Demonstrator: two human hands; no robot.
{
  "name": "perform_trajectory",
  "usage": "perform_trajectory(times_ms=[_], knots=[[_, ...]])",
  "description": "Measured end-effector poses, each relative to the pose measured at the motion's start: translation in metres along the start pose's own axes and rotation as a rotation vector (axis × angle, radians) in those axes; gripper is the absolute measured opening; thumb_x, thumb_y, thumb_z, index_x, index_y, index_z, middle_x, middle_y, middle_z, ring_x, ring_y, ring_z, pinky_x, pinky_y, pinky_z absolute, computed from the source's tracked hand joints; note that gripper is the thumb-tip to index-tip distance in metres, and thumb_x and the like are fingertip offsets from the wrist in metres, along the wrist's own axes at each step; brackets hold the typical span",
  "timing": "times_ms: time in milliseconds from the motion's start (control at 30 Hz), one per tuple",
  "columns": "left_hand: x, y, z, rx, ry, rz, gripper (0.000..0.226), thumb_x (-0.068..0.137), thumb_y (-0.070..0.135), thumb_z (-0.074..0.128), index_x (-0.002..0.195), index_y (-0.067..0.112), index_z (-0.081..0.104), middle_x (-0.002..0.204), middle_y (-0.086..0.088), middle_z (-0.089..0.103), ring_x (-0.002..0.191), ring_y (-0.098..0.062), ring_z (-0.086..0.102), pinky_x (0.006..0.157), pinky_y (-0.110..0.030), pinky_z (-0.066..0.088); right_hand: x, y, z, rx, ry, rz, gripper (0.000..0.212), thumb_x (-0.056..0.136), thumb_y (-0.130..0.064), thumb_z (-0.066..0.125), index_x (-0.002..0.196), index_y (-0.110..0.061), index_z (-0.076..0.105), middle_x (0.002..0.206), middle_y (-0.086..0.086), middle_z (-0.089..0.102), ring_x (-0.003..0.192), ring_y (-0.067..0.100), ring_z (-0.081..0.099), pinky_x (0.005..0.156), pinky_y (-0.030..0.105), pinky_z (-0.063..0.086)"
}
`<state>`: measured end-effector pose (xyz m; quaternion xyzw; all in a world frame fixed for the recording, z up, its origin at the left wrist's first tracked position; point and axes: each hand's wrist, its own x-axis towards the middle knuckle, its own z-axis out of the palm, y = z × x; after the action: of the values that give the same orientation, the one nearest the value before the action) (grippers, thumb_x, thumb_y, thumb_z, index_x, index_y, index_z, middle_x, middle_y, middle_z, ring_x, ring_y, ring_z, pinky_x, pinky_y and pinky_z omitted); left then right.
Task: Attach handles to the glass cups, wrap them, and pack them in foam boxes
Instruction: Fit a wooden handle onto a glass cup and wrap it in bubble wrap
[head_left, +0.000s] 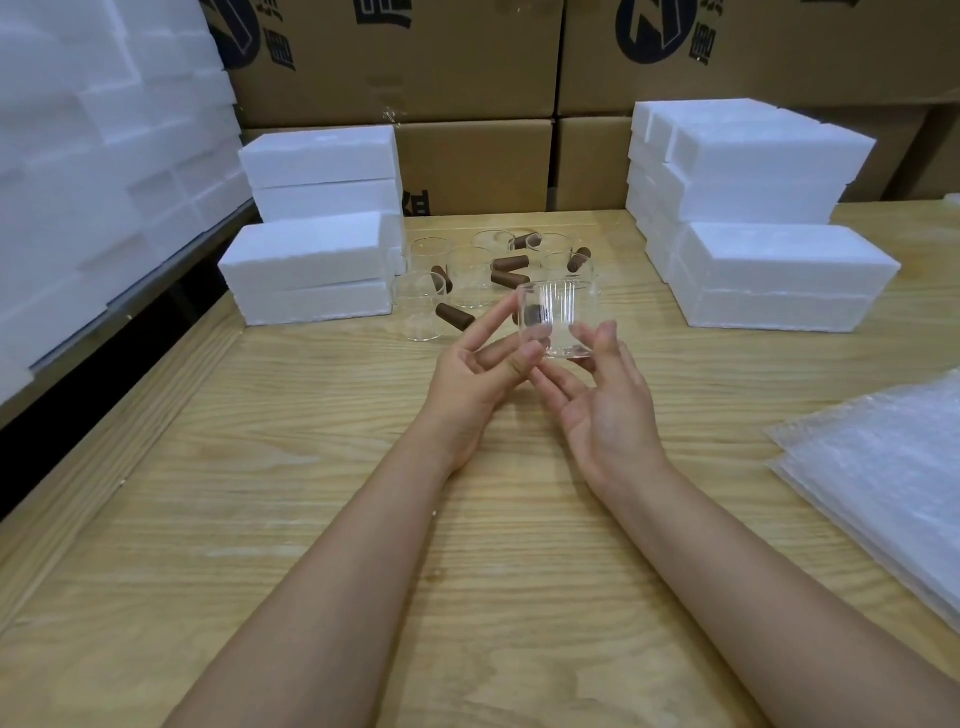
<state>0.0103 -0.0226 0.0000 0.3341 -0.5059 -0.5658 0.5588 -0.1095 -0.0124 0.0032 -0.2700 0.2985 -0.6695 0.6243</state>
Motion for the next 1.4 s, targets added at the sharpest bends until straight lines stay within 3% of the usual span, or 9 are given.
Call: perform_trajectory(times_ms=[233, 467, 567, 667, 800, 900, 1033, 1167, 1400], knots=[[0.002, -0.003, 0.001, 0.007, 0.051, 0.050, 0.057, 0.065, 0.017, 0.076, 0.117, 0.034, 0.060, 0.108, -0.005, 0.073, 0.115, -0.021, 0.063, 0.098, -0.032, 0.050, -0.001, 0.000, 0.001, -0.312, 0.055, -0.215, 0.062, 0.065, -0.057, 0.061, 0.115, -0.026, 0.044, 0.110, -0.001, 0.051, 0.089, 0.003, 0.065, 0.084, 0.030, 0.054], [0.004, -0.010, 0.003, 0.032, 0.111, 0.040, 0.041, 0.062, 0.001, 0.078, 0.087, 0.014, 0.048, 0.098, -0.002, 0.074, 0.094, -0.014, 0.071, 0.078, -0.023, 0.055, 0.006, 0.003, -0.007, -0.387, 0.054, -0.257, 0.041, 0.074, -0.031, 0.074, 0.100, -0.030, 0.042, 0.102, 0.004, 0.049, 0.091, 0.015, 0.054, 0.070, 0.011, 0.048], [0.005, -0.010, 0.003, 0.022, 0.104, 0.035, 0.040, 0.067, -0.005, 0.076, 0.082, 0.015, 0.044, 0.104, -0.006, 0.073, 0.098, -0.015, 0.070, 0.078, -0.022, 0.054, 0.007, 0.001, -0.008, -0.356, 0.046, -0.266, 0.044, 0.069, -0.034, 0.075, 0.100, -0.026, 0.045, 0.094, -0.001, 0.051, 0.087, 0.015, 0.055, 0.074, 0.014, 0.049], [0.005, -0.007, 0.004, -0.042, 0.122, 0.017, 0.036, 0.063, 0.007, 0.076, 0.087, 0.012, 0.050, 0.102, -0.009, 0.072, 0.098, -0.014, 0.069, 0.082, -0.023, 0.053, 0.007, -0.002, -0.005, -0.217, 0.052, -0.177, 0.056, 0.058, -0.047, 0.073, 0.102, -0.022, 0.048, 0.102, 0.006, 0.058, 0.092, 0.018, 0.061, 0.089, 0.029, 0.051], [0.003, -0.002, 0.008, -0.031, 0.090, -0.043, 0.051, 0.067, 0.028, 0.070, 0.114, 0.012, 0.057, 0.105, -0.005, 0.071, 0.104, -0.014, 0.065, 0.099, -0.034, 0.049, 0.009, -0.006, -0.004, -0.032, 0.007, -0.099, 0.047, 0.070, -0.044, 0.064, 0.101, -0.012, 0.050, 0.088, 0.006, 0.065, 0.082, 0.019, 0.068, 0.081, 0.030, 0.056], [0.002, -0.001, 0.009, -0.025, 0.058, -0.067, 0.053, 0.081, 0.021, 0.065, 0.130, 0.003, 0.052, 0.115, -0.005, 0.068, 0.114, -0.016, 0.062, 0.105, -0.035, 0.045, 0.008, -0.004, -0.003, -0.012, -0.033, -0.058, 0.049, 0.075, -0.046, 0.061, 0.105, -0.008, 0.053, 0.086, 0.005, 0.071, 0.084, 0.021, 0.070, 0.079, 0.031, 0.058], [0.003, -0.005, 0.008, 0.041, 0.046, -0.045, 0.034, 0.088, 0.006, 0.060, 0.122, 0.003, 0.057, 0.117, 0.002, 0.067, 0.117, -0.014, 0.060, 0.100, -0.030, 0.048, 0.008, -0.004, -0.005, -0.027, -0.033, 0.000, 0.041, 0.087, -0.045, 0.054, 0.104, -0.008, 0.057, 0.087, 0.004, 0.070, 0.084, 0.022, 0.071, 0.070, 0.027, 0.057], [0.003, -0.006, 0.007, 0.053, 0.067, -0.023, 0.024, 0.083, 0.005, 0.066, 0.105, 0.012, 0.061, 0.099, 0.012, 0.074, 0.099, -0.001, 0.066, 0.086, -0.022, 0.054, 0.010, -0.005, -0.007, -0.162, 0.016, 0.047, 0.047, 0.089, -0.049, 0.051, 0.111, -0.008, 0.060, 0.115, 0.018, 0.062, 0.094, 0.026, 0.066, 0.077, 0.030, 0.055], [0.006, -0.007, 0.006, 0.048, 0.168, 0.030, 0.041, 0.080, -0.005, 0.069, 0.119, 0.000, 0.057, 0.122, -0.013, 0.066, 0.103, -0.010, 0.067, 0.082, -0.018, 0.052, 0.009, -0.006, -0.006, -0.311, 0.079, -0.148, 0.063, 0.071, -0.060, 0.065, 0.120, -0.027, 0.044, 0.108, -0.001, 0.058, 0.097, 0.012, 0.059, 0.082, 0.025, 0.046]])
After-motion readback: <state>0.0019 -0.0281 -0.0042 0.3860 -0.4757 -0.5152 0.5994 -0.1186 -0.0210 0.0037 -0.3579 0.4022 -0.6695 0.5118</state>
